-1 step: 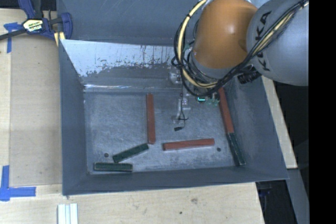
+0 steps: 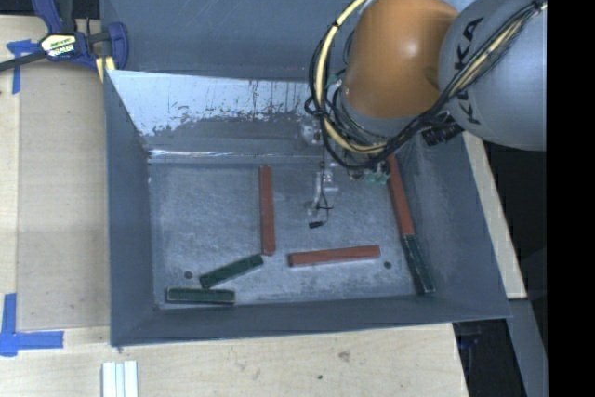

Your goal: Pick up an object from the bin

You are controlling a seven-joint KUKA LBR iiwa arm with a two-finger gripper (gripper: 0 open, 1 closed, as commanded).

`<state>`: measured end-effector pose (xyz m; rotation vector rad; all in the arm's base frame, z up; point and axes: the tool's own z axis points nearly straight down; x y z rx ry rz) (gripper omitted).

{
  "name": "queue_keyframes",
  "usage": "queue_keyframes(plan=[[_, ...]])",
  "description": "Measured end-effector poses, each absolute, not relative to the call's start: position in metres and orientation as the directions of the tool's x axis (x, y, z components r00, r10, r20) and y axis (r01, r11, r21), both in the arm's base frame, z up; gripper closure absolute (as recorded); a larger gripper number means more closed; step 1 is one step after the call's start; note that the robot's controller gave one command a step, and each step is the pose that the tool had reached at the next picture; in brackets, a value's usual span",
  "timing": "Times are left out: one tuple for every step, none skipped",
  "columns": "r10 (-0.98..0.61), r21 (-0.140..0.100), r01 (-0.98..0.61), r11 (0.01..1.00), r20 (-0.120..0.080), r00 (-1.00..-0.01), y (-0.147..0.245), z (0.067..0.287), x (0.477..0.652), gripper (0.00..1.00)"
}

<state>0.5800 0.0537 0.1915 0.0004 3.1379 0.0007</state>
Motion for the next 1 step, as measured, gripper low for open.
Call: queue_keyframes(plan=[[-0.228,0.0,-0.228,0.974,0.002,-0.974,0.0855,0.1178,0.5879,0.0]])
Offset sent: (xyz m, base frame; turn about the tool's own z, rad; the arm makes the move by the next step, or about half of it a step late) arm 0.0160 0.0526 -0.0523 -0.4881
